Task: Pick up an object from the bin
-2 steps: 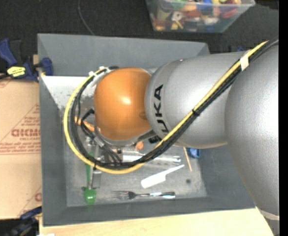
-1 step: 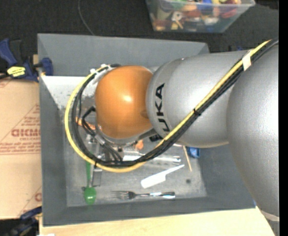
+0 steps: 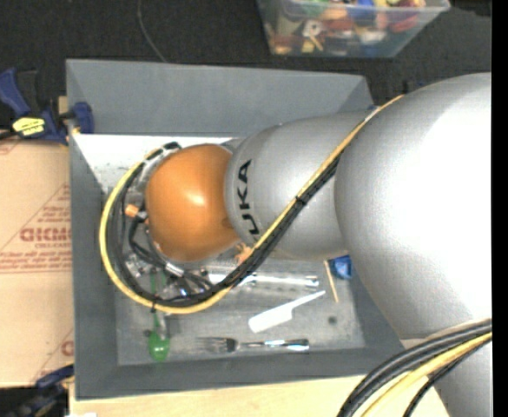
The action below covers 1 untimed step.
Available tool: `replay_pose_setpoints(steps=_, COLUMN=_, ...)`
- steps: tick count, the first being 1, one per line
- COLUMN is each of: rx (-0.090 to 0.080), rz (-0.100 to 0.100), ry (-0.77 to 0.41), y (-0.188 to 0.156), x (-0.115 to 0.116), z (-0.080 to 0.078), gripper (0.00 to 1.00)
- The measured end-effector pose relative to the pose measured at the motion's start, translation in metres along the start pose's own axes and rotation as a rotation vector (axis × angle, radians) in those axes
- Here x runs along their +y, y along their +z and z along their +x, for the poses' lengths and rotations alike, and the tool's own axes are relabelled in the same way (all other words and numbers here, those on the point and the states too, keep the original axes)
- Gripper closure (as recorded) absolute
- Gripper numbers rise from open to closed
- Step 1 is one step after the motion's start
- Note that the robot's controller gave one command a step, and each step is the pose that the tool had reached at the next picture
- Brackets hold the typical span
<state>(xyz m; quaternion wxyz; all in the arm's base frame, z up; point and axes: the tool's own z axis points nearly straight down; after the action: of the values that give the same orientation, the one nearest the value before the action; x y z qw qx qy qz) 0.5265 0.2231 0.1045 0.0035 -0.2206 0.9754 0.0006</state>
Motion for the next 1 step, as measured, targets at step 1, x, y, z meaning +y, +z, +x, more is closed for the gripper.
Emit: replay_pose_setpoints(steps=1, rx=0.003, rz=-0.003, ry=-0.140, y=0.0336, x=-0.0076, z=-0.0023, gripper=0.00)
